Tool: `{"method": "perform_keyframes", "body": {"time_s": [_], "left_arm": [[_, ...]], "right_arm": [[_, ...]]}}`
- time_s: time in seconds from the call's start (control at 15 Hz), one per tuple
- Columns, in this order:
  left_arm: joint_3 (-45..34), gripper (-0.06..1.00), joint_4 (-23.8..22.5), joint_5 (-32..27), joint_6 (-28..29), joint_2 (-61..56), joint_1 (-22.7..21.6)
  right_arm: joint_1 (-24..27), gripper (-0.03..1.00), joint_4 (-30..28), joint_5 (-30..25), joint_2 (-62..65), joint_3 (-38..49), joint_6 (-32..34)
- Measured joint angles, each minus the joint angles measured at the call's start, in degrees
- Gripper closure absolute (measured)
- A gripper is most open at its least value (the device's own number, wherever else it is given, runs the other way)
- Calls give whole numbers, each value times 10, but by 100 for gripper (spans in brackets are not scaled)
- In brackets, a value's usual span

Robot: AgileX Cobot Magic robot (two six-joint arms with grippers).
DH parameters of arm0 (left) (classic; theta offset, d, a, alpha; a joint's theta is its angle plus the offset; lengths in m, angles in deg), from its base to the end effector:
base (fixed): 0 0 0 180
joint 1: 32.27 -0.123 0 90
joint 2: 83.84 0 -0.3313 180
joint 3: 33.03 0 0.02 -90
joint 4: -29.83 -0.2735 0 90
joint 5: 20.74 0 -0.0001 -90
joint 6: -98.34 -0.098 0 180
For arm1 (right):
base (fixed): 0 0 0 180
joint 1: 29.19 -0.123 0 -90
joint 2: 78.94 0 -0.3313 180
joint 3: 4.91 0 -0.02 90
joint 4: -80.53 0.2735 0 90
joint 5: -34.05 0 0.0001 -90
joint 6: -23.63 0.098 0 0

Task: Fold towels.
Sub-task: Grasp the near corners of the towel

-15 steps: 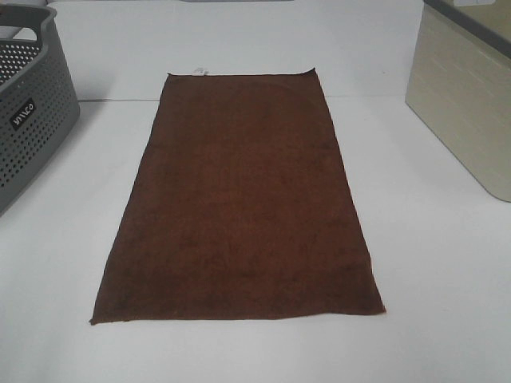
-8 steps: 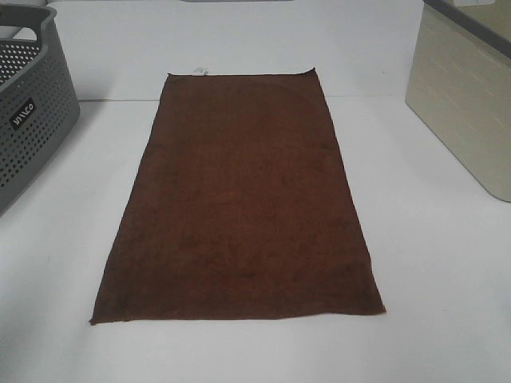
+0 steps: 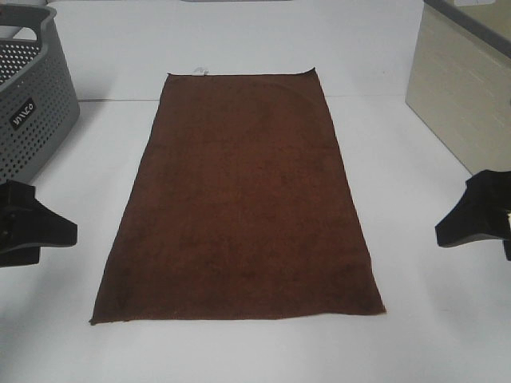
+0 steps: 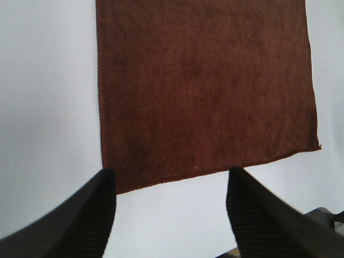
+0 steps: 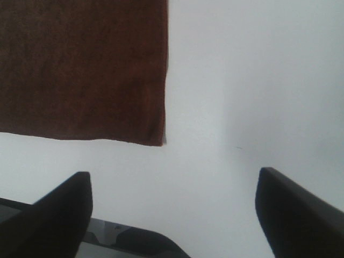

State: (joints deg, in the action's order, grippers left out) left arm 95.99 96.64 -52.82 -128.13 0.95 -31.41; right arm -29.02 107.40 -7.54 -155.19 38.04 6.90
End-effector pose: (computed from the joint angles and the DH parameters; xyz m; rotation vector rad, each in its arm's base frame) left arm 0.2175 -0.0512 0.1971 -0.1758 2.5926 -0.7752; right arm 0.2054 0.0288 0.2424 0.0168 2.7303 0.4370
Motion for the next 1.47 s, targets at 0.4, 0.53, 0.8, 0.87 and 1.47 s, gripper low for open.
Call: {"method": "perform_keyframes", "body": {"time_s": [0.4,0.53,0.8,0.87,1.47], "left_arm": [[1,36,189,3,-221,147,0],[2,36,204,5,-244,166,0],[6,36,248,8,-301,238,0],[14,36,249,6,-304,257,0],[78,39,268,-47,-308,337,62]], "right_arm": [[0,19,157,56,-181,0,-162],[0,19,179,62,-201,0,-184],[0,19,264,73,-253,-1,-266],[0,19,288,74,-268,-1,-290],[-123,33,374,108,-369,-42,-319]]}}
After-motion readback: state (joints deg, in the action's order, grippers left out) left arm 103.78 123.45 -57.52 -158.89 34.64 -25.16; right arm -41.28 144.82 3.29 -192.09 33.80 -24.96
